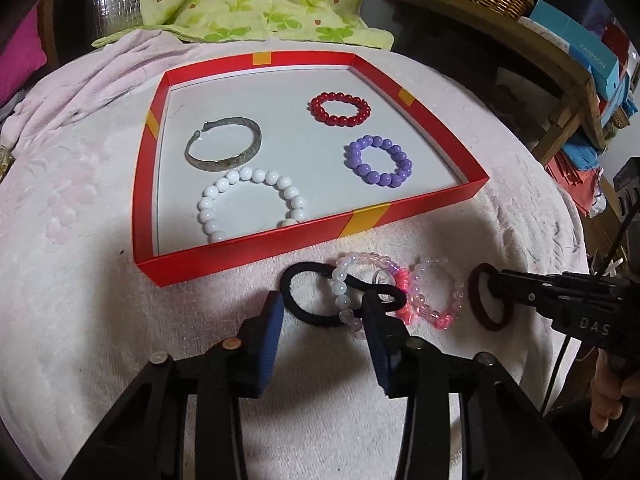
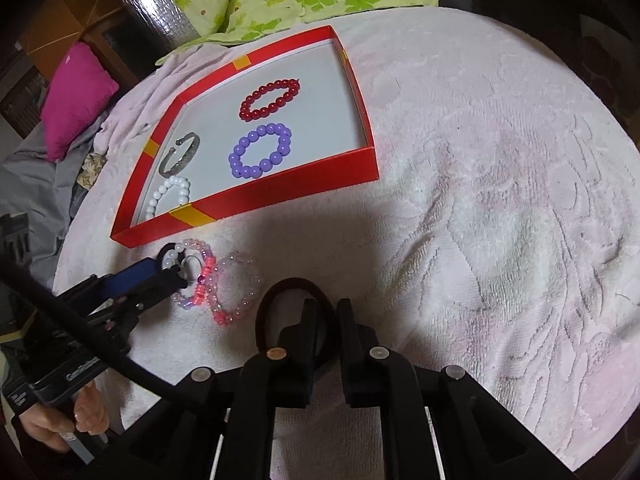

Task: Organize jewelry
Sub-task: 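Grasp the black hair tie with the right gripper, then grasp the pink clear bead bracelet with the left gripper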

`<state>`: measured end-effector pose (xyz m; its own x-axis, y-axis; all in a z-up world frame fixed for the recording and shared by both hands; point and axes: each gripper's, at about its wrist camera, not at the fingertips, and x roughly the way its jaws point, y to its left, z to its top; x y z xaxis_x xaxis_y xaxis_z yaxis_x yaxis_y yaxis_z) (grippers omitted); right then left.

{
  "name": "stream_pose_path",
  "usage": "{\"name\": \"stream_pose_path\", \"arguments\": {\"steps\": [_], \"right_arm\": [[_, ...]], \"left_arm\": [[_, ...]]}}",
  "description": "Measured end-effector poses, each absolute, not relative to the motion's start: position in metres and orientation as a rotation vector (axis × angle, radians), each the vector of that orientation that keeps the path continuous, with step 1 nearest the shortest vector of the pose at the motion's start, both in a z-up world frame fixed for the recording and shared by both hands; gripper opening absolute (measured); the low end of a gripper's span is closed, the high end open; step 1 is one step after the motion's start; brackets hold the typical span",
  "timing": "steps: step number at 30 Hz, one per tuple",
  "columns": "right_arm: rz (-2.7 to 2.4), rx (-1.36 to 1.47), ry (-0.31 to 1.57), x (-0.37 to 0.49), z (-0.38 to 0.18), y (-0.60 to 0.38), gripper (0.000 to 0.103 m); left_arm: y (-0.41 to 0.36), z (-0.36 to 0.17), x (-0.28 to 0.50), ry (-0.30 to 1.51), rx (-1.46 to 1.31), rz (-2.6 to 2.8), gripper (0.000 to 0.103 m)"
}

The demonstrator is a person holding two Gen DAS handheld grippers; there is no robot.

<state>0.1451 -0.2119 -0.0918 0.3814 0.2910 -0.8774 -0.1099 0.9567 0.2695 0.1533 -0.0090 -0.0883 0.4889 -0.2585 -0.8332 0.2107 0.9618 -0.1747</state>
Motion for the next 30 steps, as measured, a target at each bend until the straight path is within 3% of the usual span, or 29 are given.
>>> {"name": "stream_pose_path", "arguments": {"steps": [4,7,12,27,28,30], "right_arm": [[0.257,0.184,1.157,0.143,-0.091,-0.216,0.012],[0.255,0.180,1.154,0.142,-0.089,-0.216,0.011],[0.295,0.196,1.141,0.141,-0.086,-0.209,0.011],[0.293,0.219,1.129,0.143,-0.083,-0.192,0.011],[0.289,0.218,1.131,0.144,-0.084,-0.193,0.011],[0.281,0.222,1.142,0.145,-0.087,-0.194,0.011]], "left_arm": [[-0.015,-0.089,0.153,1.011,-0.020,-0.299,0.033],[-0.014,-0.088,0.150,1.008,-0.010,-0.295,0.017],[-0.002,-0.086,0.137,1.020,0.008,-0.301,0.011],[0.040,-0.083,0.101,1.023,0.050,-0.304,0.011],[0.041,-0.081,0.101,1.018,0.039,-0.308,0.013],[0.040,-0.079,0.102,1.009,0.018,-0.316,0.029]]}}
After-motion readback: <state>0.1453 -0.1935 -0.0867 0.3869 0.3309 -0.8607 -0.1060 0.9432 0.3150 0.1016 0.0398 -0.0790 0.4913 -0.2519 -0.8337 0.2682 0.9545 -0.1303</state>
